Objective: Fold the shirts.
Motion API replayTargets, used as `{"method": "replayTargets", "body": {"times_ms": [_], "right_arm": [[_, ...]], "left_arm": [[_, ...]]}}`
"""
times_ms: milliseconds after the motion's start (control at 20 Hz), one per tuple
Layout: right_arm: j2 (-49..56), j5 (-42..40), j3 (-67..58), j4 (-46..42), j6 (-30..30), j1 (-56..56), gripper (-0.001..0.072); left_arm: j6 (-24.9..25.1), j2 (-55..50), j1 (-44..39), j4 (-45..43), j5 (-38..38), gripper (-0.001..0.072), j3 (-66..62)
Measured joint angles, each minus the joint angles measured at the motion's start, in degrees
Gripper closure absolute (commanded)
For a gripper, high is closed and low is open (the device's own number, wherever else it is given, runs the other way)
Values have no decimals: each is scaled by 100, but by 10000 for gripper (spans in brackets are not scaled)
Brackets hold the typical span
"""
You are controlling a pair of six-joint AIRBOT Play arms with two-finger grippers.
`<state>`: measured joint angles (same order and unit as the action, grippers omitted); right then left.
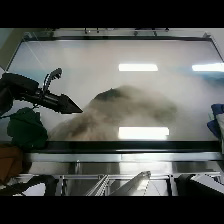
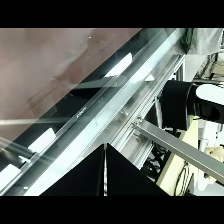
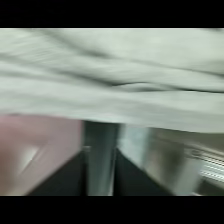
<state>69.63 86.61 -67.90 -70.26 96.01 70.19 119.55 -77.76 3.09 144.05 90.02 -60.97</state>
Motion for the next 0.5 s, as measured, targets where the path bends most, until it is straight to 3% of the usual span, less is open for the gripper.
{"method": "replayTargets", "body": {"times_ms": [250, 500], "right_arm": [[-70, -533, 2, 1982, -756, -2428, 694], [-227, -1600, 254, 2444, -1779, -5963, 696]], "left_arm": [[-50, 0, 2, 2, 0, 683, -341], [-166, 339, -168, 4, -363, 683, -385]]}}
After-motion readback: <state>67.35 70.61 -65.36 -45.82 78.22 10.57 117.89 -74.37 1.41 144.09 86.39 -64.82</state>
